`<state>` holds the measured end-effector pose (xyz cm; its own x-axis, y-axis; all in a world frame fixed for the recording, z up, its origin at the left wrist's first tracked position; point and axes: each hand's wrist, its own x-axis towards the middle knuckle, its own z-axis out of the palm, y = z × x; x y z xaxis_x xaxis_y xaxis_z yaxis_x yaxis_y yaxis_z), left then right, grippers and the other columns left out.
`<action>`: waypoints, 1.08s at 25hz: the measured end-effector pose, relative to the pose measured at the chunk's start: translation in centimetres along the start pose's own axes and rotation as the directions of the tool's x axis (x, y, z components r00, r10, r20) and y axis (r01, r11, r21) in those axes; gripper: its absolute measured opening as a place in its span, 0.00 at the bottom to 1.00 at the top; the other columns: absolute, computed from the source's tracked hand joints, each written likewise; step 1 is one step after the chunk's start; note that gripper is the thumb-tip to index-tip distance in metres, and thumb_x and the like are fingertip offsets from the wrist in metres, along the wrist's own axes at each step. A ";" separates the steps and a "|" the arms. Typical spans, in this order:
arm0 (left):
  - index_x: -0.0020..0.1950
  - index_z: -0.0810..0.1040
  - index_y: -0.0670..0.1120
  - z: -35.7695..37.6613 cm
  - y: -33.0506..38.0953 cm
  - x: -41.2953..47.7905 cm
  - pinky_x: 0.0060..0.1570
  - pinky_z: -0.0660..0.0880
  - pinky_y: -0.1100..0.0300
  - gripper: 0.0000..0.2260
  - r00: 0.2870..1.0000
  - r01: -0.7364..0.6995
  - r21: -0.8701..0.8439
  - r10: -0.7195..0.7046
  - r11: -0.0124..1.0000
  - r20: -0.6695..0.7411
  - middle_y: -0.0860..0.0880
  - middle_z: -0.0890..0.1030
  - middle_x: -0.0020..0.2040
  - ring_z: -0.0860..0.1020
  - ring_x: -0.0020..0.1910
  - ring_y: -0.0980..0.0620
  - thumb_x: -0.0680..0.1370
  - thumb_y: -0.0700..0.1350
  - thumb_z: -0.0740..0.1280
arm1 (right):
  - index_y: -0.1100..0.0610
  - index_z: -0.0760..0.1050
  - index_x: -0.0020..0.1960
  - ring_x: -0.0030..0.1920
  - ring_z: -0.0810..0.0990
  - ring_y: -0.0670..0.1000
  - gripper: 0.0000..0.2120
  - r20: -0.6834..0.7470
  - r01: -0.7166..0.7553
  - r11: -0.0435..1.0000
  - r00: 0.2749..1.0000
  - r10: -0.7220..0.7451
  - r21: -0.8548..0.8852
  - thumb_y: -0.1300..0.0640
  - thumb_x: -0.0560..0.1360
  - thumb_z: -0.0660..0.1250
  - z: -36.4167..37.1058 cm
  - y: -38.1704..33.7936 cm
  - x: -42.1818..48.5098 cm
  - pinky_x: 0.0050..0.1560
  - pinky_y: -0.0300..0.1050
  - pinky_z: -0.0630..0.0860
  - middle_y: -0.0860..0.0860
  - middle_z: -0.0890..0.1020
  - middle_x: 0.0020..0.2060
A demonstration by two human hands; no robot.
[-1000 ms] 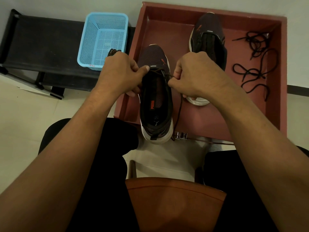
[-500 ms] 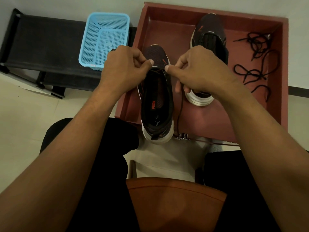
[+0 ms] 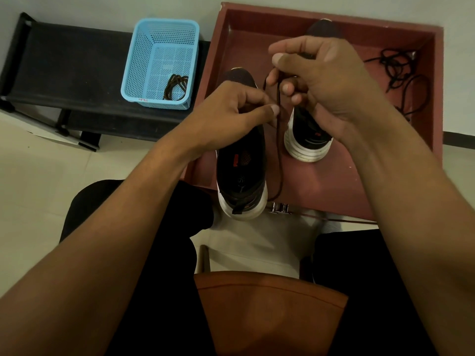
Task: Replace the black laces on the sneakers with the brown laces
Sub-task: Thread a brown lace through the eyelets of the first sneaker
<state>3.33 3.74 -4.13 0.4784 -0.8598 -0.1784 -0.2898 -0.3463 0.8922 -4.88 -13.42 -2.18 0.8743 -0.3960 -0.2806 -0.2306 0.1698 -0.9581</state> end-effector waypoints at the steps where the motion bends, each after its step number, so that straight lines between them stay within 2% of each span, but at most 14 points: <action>1: 0.53 0.86 0.42 -0.1 0.2 -0.1 0.53 0.75 0.62 0.10 0.999 -0.015 -0.044 0.017 0.999 0.044 0.48 0.88 0.47 0.83 0.47 0.57 0.85 0.43 0.66 | 0.63 0.79 0.62 0.31 0.77 0.46 0.10 -0.010 0.021 1.000 1.000 -0.021 0.006 0.63 0.82 0.69 -0.1 0.1 0.1 0.32 0.37 0.73 0.55 0.85 0.38; 4: 0.54 0.84 0.39 -0.4 0.6 -0.4 0.45 0.73 0.64 0.10 0.997 -0.026 -0.141 0.036 0.990 0.072 0.45 0.87 0.44 0.79 0.41 0.57 0.85 0.41 0.64 | 0.63 0.78 0.62 0.34 0.80 0.47 0.09 -0.040 0.054 0.998 0.998 -0.055 -0.014 0.64 0.82 0.69 -0.4 0.5 0.3 0.35 0.39 0.76 0.55 0.86 0.41; 6: 0.54 0.84 0.39 -0.8 0.3 -0.3 0.38 0.71 0.64 0.11 0.999 0.007 -0.181 -0.015 0.984 -0.042 0.47 0.85 0.40 0.77 0.37 0.54 0.85 0.43 0.65 | 0.61 0.76 0.61 0.35 0.82 0.49 0.09 -0.053 0.037 0.997 0.998 -0.041 -0.068 0.60 0.83 0.69 -0.5 0.7 0.5 0.37 0.41 0.78 0.55 0.87 0.42; 8: 0.54 0.84 0.41 -1.2 -0.2 0.0 0.34 0.69 0.64 0.10 0.977 0.030 -0.213 -0.074 0.977 -0.202 0.49 0.84 0.38 0.74 0.34 0.55 0.85 0.44 0.65 | 0.59 0.72 0.62 0.35 0.84 0.52 0.11 -0.043 -0.040 0.988 0.999 0.034 -0.146 0.55 0.84 0.68 -0.5 0.7 0.4 0.37 0.43 0.79 0.57 0.88 0.44; 9: 0.54 0.84 0.41 -1.3 -0.4 0.1 0.33 0.69 0.64 0.10 0.958 0.030 -0.243 -0.098 0.970 -0.270 0.51 0.83 0.37 0.74 0.32 0.56 0.85 0.44 0.65 | 0.58 0.71 0.62 0.36 0.84 0.53 0.12 -0.009 -0.076 0.980 0.997 0.076 -0.186 0.54 0.84 0.68 -0.5 0.7 0.3 0.38 0.45 0.80 0.57 0.88 0.45; 11: 0.56 0.82 0.40 -1.7 -0.6 0.4 0.31 0.69 0.63 0.10 0.920 0.008 -0.325 -0.134 0.946 -0.367 0.51 0.82 0.38 0.74 0.31 0.56 0.86 0.43 0.63 | 0.58 0.74 0.61 0.37 0.85 0.54 0.12 0.143 -0.087 0.957 0.981 0.131 -0.276 0.50 0.84 0.67 -0.2 0.6 -0.2 0.38 0.45 0.81 0.57 0.88 0.46; 13: 0.59 0.81 0.37 -2.0 -0.7 0.5 0.31 0.71 0.63 0.11 0.888 -0.037 -0.387 -0.148 0.921 -0.436 0.51 0.81 0.38 0.75 0.32 0.56 0.86 0.42 0.62 | 0.56 0.80 0.59 0.40 0.85 0.54 0.15 0.334 -0.030 0.939 0.930 0.152 -0.343 0.45 0.85 0.64 0.4 0.3 -0.9 0.38 0.43 0.81 0.57 0.88 0.48; 15: 0.60 0.80 0.36 -2.2 -0.8 0.7 0.33 0.73 0.63 0.11 0.862 -0.062 -0.406 -0.156 0.912 -0.483 0.51 0.82 0.39 0.77 0.33 0.56 0.87 0.42 0.62 | 0.56 0.83 0.58 0.41 0.85 0.53 0.17 0.434 0.036 0.922 0.889 0.146 -0.385 0.44 0.83 0.65 0.7 0.3 -1.2 0.39 0.41 0.81 0.56 0.88 0.48; 18: 0.61 0.79 0.36 -2.4 -0.8 0.8 0.37 0.76 0.62 0.11 0.846 -0.080 -0.456 -0.182 0.886 -0.501 0.49 0.82 0.41 0.79 0.36 0.54 0.87 0.42 0.61 | 0.54 0.85 0.57 0.40 0.86 0.49 0.09 0.451 0.189 0.819 0.888 0.093 -0.541 0.51 0.80 0.73 0.2 0.8 -0.8 0.41 0.40 0.82 0.54 0.88 0.44; 21: 0.62 0.78 0.35 -2.5 -0.6 0.8 0.40 0.78 0.61 0.12 0.859 -0.105 -0.504 -0.178 0.857 -0.481 0.47 0.82 0.43 0.80 0.38 0.53 0.87 0.41 0.60 | 0.51 0.86 0.54 0.36 0.87 0.49 0.06 0.386 0.261 0.711 0.923 0.016 -0.653 0.53 0.82 0.72 -0.1 1.3 -0.4 0.45 0.43 0.84 0.52 0.87 0.38; 23: 0.62 0.79 0.35 -2.6 -0.6 0.6 0.40 0.79 0.60 0.12 0.867 -0.066 -0.435 -0.164 0.898 -0.471 0.47 0.83 0.43 0.82 0.39 0.52 0.87 0.42 0.61 | 0.57 0.85 0.53 0.38 0.88 0.50 0.10 0.319 0.251 0.766 0.946 -0.063 -0.592 0.52 0.84 0.68 0.0 1.4 -0.1 0.44 0.44 0.85 0.52 0.87 0.39; 25: 0.58 0.82 0.39 -2.8 -0.9 0.3 0.37 0.80 0.61 0.11 0.853 0.077 -0.189 -0.163 0.979 -0.496 0.48 0.84 0.41 0.82 0.36 0.54 0.86 0.45 0.63 | 0.62 0.81 0.53 0.39 0.89 0.54 0.14 0.247 0.211 0.874 0.963 -0.109 -0.439 0.52 0.86 0.64 0.2 1.5 0.0 0.41 0.46 0.85 0.58 0.87 0.41; 27: 0.51 0.84 0.42 -3.1 -1.7 -0.2 0.34 0.81 0.60 0.11 0.836 0.247 0.064 -0.180 0.967 -0.518 0.48 0.84 0.37 0.82 0.32 0.55 0.84 0.49 0.67 | 0.63 0.77 0.53 0.39 0.89 0.58 0.16 0.191 0.188 0.919 0.973 -0.127 -0.346 0.51 0.88 0.60 0.2 1.4 0.1 0.40 0.47 0.84 0.60 0.86 0.41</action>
<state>6.26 5.68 -4.33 0.8816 -0.4624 -0.0944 -0.2147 -0.5711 0.7923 -4.99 -13.10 -3.51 0.9619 -0.2345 -0.1406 -0.1956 -0.2308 -0.9532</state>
